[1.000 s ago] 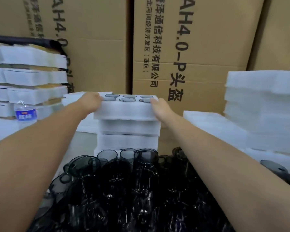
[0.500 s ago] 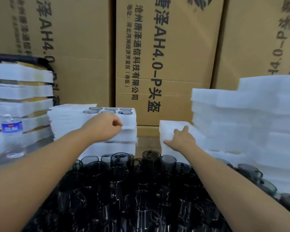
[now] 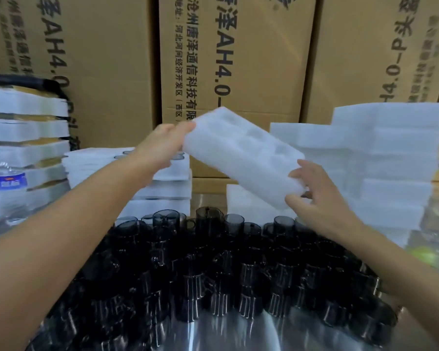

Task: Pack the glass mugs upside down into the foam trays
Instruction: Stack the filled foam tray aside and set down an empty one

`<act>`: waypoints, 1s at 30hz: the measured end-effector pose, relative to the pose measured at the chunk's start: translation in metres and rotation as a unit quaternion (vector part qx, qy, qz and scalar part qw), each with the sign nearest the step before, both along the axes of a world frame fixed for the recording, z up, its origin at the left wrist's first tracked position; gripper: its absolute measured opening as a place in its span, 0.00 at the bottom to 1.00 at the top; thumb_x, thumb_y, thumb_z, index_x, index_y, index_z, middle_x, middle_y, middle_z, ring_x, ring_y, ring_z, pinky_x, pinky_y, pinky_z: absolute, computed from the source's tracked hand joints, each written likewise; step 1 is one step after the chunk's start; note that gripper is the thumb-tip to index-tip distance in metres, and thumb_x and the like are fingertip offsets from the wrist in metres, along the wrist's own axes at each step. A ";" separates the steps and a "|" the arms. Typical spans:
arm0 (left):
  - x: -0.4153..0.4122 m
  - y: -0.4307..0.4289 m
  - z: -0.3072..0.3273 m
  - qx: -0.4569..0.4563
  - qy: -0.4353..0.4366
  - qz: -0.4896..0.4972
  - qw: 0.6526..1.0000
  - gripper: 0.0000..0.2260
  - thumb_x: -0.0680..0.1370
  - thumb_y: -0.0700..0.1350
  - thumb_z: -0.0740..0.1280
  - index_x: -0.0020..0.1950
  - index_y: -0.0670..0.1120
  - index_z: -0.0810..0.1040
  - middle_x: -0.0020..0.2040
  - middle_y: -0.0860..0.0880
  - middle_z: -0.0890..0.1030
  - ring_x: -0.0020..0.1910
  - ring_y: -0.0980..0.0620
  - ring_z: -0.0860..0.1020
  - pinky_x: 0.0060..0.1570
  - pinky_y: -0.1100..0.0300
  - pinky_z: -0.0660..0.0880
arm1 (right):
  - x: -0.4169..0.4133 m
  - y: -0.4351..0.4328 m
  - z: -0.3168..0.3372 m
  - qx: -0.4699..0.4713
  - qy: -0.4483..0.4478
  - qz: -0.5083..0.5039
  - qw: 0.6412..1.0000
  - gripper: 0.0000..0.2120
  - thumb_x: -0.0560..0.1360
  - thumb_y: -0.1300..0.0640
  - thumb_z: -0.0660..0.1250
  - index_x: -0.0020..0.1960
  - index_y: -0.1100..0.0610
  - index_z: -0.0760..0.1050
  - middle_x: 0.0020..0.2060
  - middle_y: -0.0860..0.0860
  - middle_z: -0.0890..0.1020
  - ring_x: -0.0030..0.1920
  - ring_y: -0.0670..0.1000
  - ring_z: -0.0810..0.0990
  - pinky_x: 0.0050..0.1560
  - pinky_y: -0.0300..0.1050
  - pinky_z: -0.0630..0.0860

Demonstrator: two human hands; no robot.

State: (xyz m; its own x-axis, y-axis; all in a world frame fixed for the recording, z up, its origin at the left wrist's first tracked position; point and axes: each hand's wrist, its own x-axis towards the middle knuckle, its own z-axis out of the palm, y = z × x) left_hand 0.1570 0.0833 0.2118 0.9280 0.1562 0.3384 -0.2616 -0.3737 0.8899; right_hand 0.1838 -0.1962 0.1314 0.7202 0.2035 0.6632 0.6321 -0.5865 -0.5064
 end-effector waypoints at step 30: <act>-0.178 -0.045 -0.217 -0.042 0.317 -0.024 0.947 0.07 0.77 0.44 0.65 0.51 0.48 0.82 0.51 0.48 0.84 0.50 0.49 0.82 0.51 0.55 0.77 | -0.195 -0.055 -0.146 -0.175 0.243 0.031 0.954 0.24 0.64 0.31 0.61 0.59 0.33 0.64 0.71 0.29 0.44 0.74 0.39 0.48 0.74 0.44 0.51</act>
State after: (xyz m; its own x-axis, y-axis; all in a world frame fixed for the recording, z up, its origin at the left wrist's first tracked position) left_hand -0.0210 0.0379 -0.0055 0.9470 0.1097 -0.3019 0.3211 -0.2966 0.8994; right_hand -0.0116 -0.2507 -0.0141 0.9045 0.4032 0.1391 0.4121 -0.7420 -0.5288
